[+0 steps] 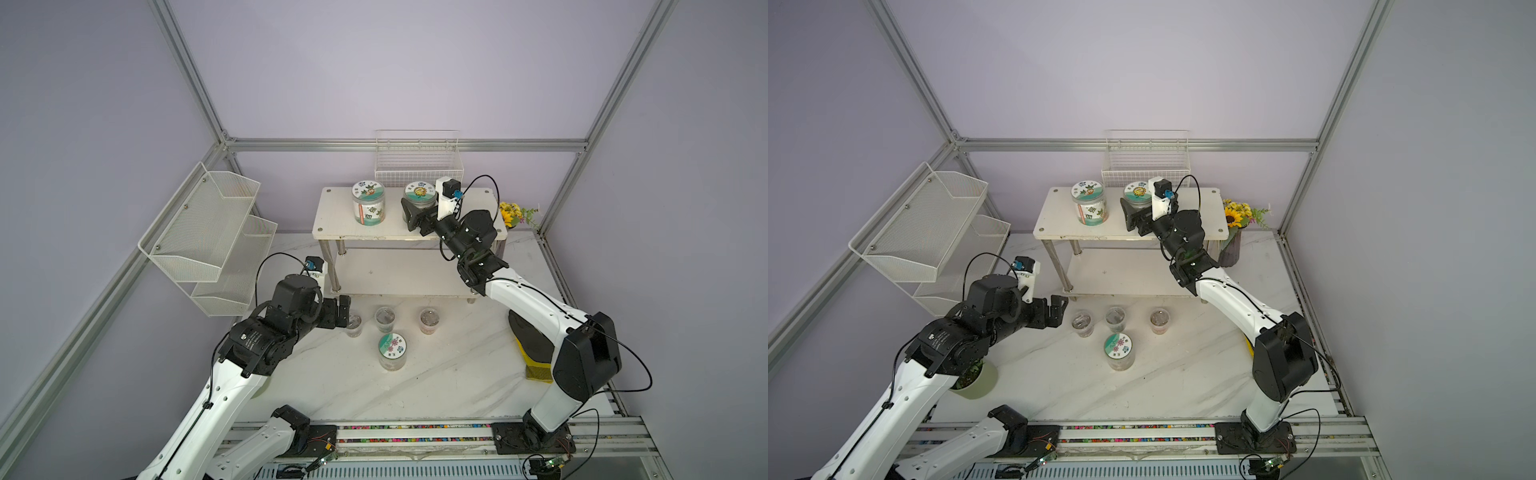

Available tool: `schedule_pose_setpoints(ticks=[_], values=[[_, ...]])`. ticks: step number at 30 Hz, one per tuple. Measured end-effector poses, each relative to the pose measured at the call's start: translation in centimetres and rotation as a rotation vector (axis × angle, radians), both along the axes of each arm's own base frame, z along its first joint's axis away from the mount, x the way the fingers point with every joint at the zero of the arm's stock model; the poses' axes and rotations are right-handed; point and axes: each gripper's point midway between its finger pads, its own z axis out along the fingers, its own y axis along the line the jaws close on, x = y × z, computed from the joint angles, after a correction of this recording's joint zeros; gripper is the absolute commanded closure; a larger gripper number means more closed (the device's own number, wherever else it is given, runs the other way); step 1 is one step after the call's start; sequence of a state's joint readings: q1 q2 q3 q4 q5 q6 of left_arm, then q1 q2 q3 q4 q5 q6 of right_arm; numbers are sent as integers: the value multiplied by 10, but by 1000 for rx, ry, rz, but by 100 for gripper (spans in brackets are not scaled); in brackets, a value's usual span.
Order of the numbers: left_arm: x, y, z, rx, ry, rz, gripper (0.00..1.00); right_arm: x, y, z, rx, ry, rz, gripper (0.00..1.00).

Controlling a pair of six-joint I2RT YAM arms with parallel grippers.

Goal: Place the seed container on the shelf
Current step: Place the seed jar on the shelf.

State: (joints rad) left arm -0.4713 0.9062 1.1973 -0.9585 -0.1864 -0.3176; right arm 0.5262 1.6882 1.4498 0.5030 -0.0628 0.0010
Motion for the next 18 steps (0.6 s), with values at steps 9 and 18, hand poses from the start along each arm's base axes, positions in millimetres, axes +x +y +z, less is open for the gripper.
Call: schedule_pose_setpoints(ticks=[9,18], values=[[0,0,0,-1,0,-1,0,-3,-3,-10,-8,20,-4,3],[-1,-1,0,-5,2,-6,0,-15,-10,-14,-22,23,-8,3]])
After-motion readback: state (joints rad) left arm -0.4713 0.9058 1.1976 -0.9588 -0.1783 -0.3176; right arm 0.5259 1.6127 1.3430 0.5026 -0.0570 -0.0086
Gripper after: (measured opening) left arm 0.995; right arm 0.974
